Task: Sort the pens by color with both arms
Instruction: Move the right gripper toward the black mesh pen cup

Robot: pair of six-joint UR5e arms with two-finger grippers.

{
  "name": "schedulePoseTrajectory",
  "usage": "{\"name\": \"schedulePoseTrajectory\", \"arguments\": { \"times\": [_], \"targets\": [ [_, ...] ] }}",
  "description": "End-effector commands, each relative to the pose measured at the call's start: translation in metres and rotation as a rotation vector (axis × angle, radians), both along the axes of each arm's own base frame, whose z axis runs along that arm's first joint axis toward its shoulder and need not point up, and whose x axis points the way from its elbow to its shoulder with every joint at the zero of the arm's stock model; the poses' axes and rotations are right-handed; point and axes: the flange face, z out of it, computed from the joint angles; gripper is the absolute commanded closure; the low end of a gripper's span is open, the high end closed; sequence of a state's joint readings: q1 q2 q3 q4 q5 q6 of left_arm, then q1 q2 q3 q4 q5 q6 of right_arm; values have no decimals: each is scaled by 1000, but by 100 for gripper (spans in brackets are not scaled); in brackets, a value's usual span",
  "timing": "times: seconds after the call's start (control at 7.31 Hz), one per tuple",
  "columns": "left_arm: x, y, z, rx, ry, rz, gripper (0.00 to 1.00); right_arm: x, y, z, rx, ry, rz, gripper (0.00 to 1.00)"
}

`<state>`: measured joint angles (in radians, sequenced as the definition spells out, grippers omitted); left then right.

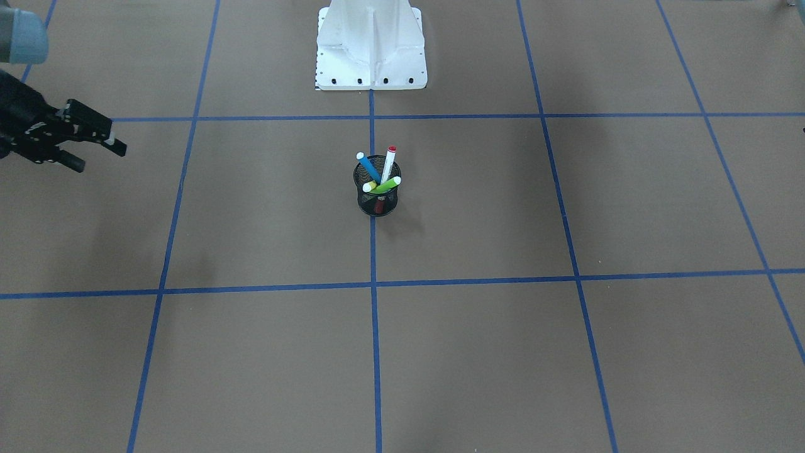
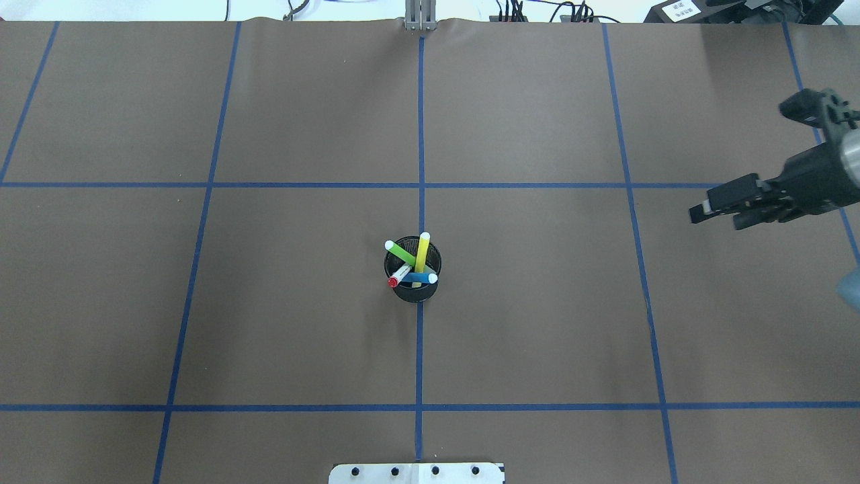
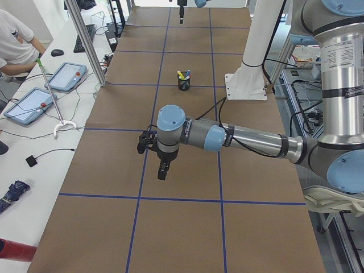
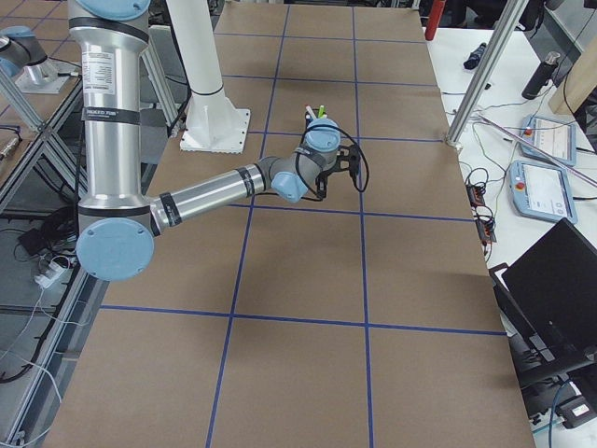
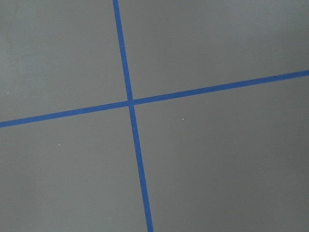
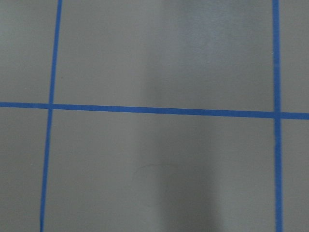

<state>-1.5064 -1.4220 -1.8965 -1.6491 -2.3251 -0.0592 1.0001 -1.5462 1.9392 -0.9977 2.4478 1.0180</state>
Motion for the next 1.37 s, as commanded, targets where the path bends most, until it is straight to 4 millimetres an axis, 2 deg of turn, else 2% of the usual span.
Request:
{"name": "schedulePoseTrajectory", "arguments": {
  "times": [0.0,0.14,0.41,0.55,0.68,0.82,0.96,1.09,1.23],
  "targets": [
    [1,-1,0,-1,0,1,1,-93,16,-103,-36,-107,-44,0],
    [1,0,0,-1,0,1,1,-135,32,-128,1,-107,20,0],
    [1,-1,0,-9,2,-9,0,-207,92,-171,164,-124,176,0],
    [1,-1,0,-9,2,-9,1,-233,117,-171,196,-113,184,1],
    [1,-1,0,-9,2,-9,1,-241,118,-178,232,-112,188,2],
    [1,-1,-1,-9,4,-8,1,-253,112,-192,304,-95,187,2],
    [1,-1,-1,-9,4,-8,1,-266,117,-191,375,-21,200,2],
    [1,-1,-1,-9,4,-8,1,-283,134,-194,433,0,223,9],
    [1,-1,-1,-9,4,-8,1,-297,136,-195,444,10,236,24]
  ]
}}
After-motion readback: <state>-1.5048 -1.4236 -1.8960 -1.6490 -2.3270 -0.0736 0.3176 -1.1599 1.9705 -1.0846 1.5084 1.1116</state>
